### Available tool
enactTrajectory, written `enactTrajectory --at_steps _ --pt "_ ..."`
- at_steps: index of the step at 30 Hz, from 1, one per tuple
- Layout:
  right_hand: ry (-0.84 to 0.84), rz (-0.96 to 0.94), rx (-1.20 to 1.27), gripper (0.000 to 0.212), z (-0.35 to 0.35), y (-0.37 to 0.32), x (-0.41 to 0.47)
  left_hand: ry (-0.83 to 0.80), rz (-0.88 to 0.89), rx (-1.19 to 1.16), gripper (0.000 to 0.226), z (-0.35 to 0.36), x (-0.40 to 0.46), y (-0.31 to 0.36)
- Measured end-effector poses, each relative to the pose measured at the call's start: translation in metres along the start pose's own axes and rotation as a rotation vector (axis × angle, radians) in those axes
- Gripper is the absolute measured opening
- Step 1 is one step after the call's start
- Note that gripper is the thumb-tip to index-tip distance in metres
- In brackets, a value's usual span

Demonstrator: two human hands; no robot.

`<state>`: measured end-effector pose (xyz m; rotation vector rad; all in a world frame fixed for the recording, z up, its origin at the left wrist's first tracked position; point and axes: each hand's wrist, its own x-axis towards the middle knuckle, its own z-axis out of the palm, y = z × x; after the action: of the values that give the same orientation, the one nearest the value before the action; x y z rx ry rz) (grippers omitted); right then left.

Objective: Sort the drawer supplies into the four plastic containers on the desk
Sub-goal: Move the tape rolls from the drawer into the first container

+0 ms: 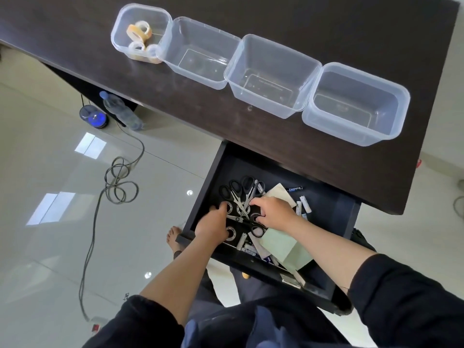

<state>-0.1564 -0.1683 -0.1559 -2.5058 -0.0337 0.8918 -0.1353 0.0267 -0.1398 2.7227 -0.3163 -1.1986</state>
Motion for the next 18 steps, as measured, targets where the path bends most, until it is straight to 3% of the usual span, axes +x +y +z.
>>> enactTrajectory --at_steps 6,13,18 --pt "-0.007 -0.033 0.093 0.031 0.003 0.001 0.002 0.038 -0.024 -0.096 0.053 0.000 0.002 -0.004" --pt "-0.070 -0.083 0.019 0.033 -0.005 0.002 0.012 0.045 -0.034 -0.117 0.047 0.000 0.003 -0.004" --pt "-0.163 -0.161 -0.103 0.046 -0.008 -0.005 0.014 0.064 -0.032 -0.138 0.044 0.002 0.006 -0.005"
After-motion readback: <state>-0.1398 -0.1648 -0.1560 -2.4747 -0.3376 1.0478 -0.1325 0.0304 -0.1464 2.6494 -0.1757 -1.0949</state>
